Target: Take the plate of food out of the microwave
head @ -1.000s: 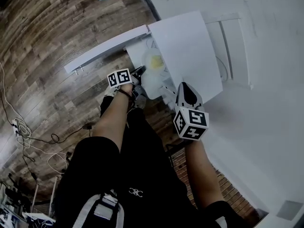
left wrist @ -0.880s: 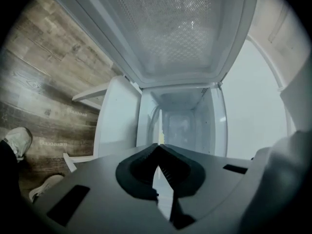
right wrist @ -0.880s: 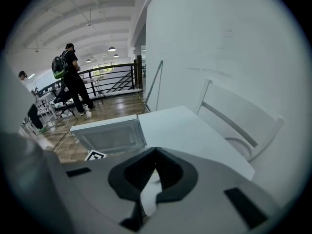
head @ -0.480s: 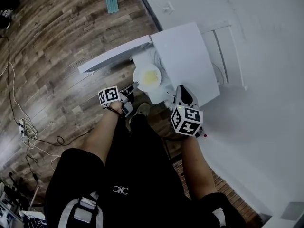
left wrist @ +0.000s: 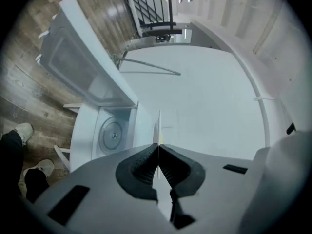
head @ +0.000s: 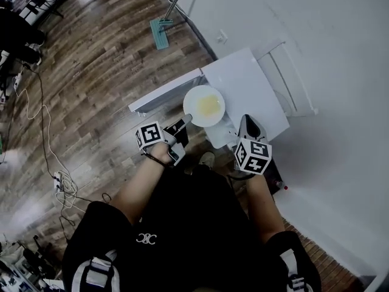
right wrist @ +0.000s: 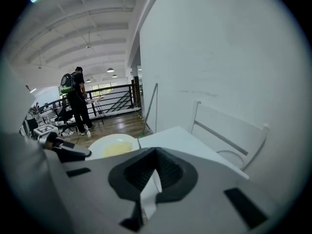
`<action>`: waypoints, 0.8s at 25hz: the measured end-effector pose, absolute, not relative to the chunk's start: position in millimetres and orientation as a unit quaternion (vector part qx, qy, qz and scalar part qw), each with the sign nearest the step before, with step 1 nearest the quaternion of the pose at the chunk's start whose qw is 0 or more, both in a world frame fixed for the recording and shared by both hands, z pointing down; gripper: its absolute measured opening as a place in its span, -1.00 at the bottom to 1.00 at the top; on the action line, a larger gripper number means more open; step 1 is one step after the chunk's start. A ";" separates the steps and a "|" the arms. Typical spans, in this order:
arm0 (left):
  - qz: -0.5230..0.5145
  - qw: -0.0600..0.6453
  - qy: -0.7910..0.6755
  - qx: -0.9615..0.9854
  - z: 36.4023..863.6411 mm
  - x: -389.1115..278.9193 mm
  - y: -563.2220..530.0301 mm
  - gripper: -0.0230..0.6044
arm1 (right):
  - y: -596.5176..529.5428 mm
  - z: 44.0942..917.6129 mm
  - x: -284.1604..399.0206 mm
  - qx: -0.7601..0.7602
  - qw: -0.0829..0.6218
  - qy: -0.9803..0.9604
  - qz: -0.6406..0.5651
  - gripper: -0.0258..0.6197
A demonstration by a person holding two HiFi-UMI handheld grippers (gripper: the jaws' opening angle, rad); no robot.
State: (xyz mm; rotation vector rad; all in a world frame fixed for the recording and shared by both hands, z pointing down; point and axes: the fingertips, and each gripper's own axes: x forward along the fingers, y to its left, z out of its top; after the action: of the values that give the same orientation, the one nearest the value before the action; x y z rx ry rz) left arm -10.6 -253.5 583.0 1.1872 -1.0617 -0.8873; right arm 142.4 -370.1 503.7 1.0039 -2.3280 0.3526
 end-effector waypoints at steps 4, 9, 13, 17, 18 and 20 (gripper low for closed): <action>-0.378 0.599 -0.466 0.529 526.1 -12.4 -270.0 -0.90 | -379.2 468.7 144.1 0.396 0.248 -0.876 0.120 -0.88; -0.416 0.598 -0.433 0.532 457.7 4.5 -295.0 -0.90 | -391.3 425.2 164.1 0.435 0.189 -0.872 0.124 -0.88; -0.419 0.590 -0.408 0.556 424.5 25.2 -319.0 -0.90 | -401.2 403.5 185.8 0.446 0.148 -0.873 0.132 -0.88; -0.411 0.586 -0.390 0.579 400.7 45.1 -331.3 -0.90 | -404.0 392.0 202.5 0.457 0.129 -0.869 0.137 -0.88; -0.407 0.588 -0.389 0.581 397.5 48.6 -333.3 -0.90 | -404.6 390.2 205.5 0.461 0.128 -0.867 0.138 -0.88; -0.402 0.593 -0.386 0.581 396.1 54.7 -336.8 -0.90 | -405.7 389.2 211.4 0.466 0.126 -0.864 0.140 -0.88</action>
State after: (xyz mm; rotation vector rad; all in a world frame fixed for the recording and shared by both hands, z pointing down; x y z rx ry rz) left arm 54.7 -336.8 396.1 1.3521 -0.8977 -0.9342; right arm 211.4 -405.7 389.2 1.3577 -2.5170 0.4071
